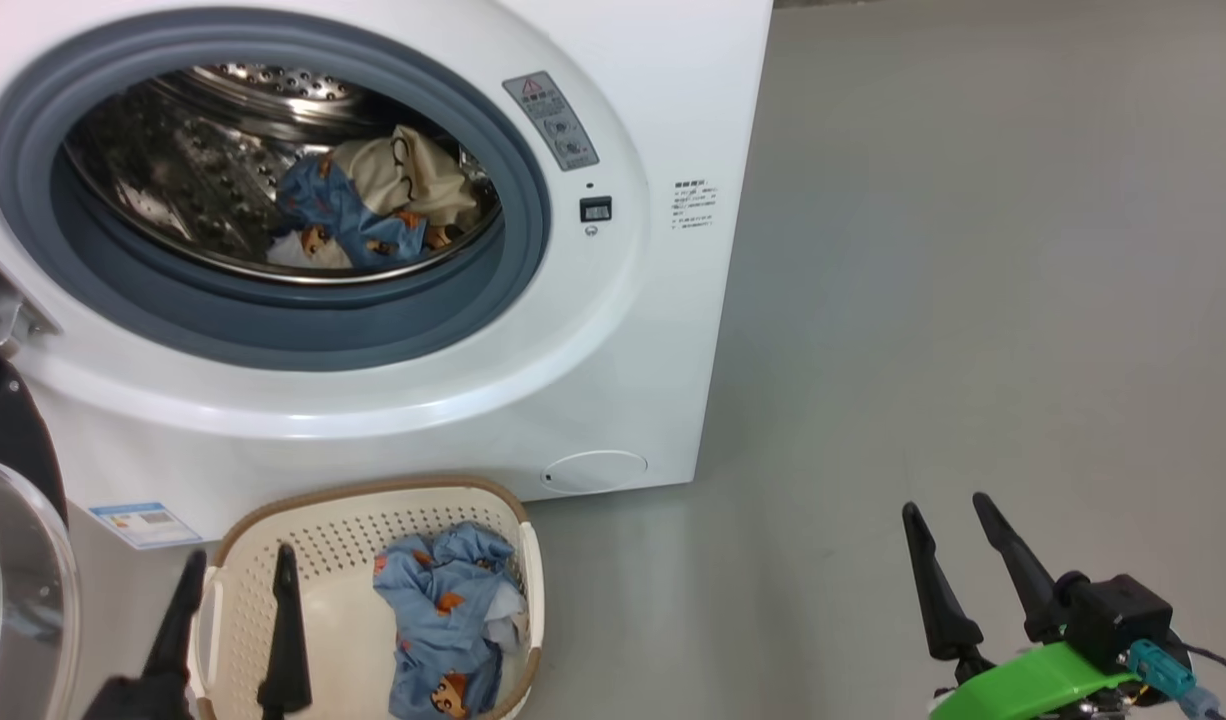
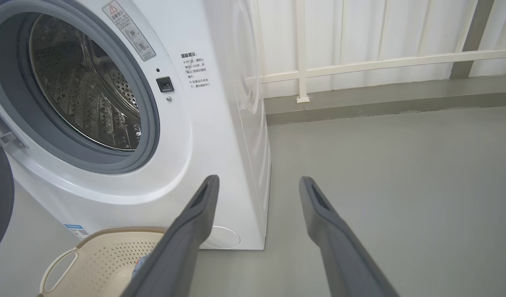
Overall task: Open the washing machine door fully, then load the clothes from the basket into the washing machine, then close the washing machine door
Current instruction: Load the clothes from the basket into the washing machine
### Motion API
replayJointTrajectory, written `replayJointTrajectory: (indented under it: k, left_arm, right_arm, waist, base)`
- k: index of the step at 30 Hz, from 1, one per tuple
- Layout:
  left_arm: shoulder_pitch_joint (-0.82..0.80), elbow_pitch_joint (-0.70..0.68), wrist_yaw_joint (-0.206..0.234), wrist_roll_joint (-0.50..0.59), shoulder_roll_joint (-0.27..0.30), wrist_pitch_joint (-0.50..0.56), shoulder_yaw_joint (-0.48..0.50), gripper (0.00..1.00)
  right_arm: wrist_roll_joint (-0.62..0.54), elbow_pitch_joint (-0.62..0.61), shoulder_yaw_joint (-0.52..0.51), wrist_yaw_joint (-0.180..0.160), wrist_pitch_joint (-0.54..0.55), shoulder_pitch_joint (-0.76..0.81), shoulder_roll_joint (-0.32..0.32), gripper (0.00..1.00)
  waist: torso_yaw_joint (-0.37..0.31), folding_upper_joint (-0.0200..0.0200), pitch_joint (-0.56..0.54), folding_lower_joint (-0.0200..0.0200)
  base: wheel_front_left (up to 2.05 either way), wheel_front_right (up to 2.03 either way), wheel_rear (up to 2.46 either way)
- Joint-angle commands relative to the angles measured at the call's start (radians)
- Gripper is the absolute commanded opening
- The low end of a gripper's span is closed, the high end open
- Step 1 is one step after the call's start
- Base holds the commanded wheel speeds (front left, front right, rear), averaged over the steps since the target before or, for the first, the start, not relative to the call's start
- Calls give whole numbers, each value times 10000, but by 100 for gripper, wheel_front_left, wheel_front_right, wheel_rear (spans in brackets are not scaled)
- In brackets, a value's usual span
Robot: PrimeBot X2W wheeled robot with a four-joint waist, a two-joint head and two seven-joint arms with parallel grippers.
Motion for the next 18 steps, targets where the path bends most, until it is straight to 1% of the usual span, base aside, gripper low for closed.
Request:
replayJointTrajectory:
  k: [1, 8, 18]
  left_arm:
    - [64, -384, 60, 80, 81, -53, 319, 100]
    - [692, -586, 293, 77, 12, -53, 121, 100]
    - [794, -479, 531, 7, -22, -53, 75, 100]
  right_arm:
    - [-120, -260, 205, 16, -118, 68, -81, 100]
    - [-139, -300, 190, 16, -118, 257, -156, 100]
    - [-178, -326, 216, 16, -118, 258, -216, 100]
  waist:
    - [-8, 0, -149, 0]
    - [-9, 0, -370, 0]
    - [55, 0, -355, 0]
  base:
    - [0, 0, 0]
    - [0, 0, 0]
    - [0, 0, 0]
